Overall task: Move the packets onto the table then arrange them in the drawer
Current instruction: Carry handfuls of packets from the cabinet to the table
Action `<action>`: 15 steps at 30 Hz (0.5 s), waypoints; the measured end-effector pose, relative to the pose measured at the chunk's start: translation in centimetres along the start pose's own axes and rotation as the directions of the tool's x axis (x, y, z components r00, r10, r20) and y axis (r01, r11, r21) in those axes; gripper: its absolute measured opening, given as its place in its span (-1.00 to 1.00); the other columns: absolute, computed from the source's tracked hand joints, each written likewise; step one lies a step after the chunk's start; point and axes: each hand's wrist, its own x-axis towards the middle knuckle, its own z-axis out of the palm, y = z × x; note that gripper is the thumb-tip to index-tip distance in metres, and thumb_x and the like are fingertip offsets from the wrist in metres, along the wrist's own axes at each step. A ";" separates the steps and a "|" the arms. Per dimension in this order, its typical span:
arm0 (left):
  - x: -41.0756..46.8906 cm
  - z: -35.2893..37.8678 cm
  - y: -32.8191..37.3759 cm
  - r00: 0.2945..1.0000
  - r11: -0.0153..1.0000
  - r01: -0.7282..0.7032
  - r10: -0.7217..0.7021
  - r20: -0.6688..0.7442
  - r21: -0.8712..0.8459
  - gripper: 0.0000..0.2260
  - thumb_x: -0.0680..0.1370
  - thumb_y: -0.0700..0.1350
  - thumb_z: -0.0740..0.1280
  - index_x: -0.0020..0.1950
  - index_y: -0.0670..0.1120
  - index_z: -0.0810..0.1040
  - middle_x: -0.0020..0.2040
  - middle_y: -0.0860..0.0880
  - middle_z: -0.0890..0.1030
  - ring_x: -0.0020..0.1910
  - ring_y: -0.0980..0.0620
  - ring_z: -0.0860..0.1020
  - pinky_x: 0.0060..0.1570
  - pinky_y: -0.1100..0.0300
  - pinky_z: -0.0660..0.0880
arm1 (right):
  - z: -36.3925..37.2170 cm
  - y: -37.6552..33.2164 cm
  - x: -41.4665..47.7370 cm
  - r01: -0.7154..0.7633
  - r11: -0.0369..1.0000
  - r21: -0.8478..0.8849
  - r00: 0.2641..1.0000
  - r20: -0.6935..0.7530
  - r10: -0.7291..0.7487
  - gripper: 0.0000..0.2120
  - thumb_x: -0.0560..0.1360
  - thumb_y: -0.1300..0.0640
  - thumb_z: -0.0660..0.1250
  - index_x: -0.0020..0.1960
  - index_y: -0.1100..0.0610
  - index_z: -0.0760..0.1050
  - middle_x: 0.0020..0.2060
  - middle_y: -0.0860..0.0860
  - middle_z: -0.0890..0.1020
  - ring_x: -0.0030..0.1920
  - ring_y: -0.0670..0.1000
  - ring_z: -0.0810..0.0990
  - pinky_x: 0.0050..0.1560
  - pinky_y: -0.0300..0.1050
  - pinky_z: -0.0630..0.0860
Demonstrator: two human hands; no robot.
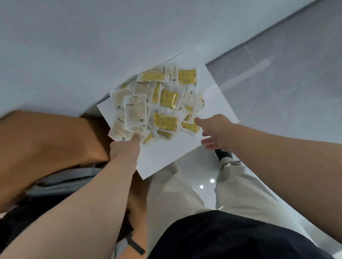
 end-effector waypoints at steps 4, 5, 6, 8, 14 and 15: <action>4.5 -0.3 2.8 1.000 0.979 0.023 -0.019 -0.022 0.204 -0.08 0.36 0.30 0.50 0.50 -0.15 0.21 0.36 -0.14 0.41 0.27 -0.23 0.48 0.24 -0.15 0.50 | 4.9 -1.6 2.6 -0.085 0.983 0.164 0.995 -0.029 0.091 -0.52 0.59 -0.08 0.38 0.36 0.21 0.44 0.14 0.13 0.54 -0.05 0.17 0.63 -0.05 0.04 0.65; 5.4 0.2 3.6 1.000 0.961 -0.002 0.007 -0.019 0.275 -0.03 0.34 0.34 0.49 0.53 -0.14 0.16 0.42 -0.15 0.35 0.30 -0.24 0.45 0.26 -0.15 0.47 | 5.8 -2.0 3.6 -0.090 0.976 0.200 0.994 -0.037 0.099 -0.51 0.58 -0.09 0.40 0.35 0.22 0.45 0.14 0.12 0.53 -0.04 0.17 0.62 -0.03 0.05 0.65; 6.4 0.6 4.2 0.999 0.940 -0.031 0.037 -0.012 0.340 0.03 0.33 0.38 0.47 0.57 -0.12 0.10 0.47 -0.15 0.28 0.33 -0.24 0.42 0.29 -0.14 0.44 | 6.8 -2.3 4.6 -0.097 0.969 0.228 0.993 -0.050 0.111 -0.48 0.58 -0.09 0.40 0.36 0.24 0.45 0.11 0.11 0.53 -0.04 0.17 0.61 0.00 0.06 0.65; 8.7 1.5 5.1 0.997 0.900 -0.063 0.073 -0.006 0.431 0.15 0.29 0.46 0.43 0.63 -0.05 -0.07 0.58 -0.14 0.08 0.45 -0.27 0.30 0.38 -0.19 0.33 | 8.8 -2.8 6.2 -0.127 0.961 0.244 0.985 -0.084 0.151 -0.43 0.56 -0.12 0.41 0.39 0.24 0.42 0.04 0.11 0.54 -0.05 0.16 0.60 0.06 0.09 0.64; 12.3 4.1 6.4 0.999 0.908 -0.050 0.045 0.021 0.416 0.16 0.35 0.42 0.42 0.62 0.06 -0.31 0.64 -0.13 -0.17 0.54 -0.32 0.15 0.43 -0.29 0.25 | 13.0 -3.7 10.3 -0.143 0.922 0.361 0.971 -0.129 0.201 -0.23 0.53 -0.15 0.41 0.58 0.09 0.13 0.23 0.05 0.43 0.23 0.22 0.45 0.17 0.14 0.53; 12.5 4.6 6.4 0.997 0.904 -0.080 0.072 0.035 0.419 0.14 0.38 0.39 0.42 0.62 0.05 -0.31 0.64 -0.14 -0.16 0.53 -0.32 0.19 0.41 -0.29 0.27 | 13.4 -3.8 10.6 -0.129 0.913 0.387 0.970 -0.140 0.197 -0.24 0.54 -0.14 0.40 0.58 0.07 0.12 0.22 0.04 0.43 0.18 0.20 0.44 0.20 0.15 0.52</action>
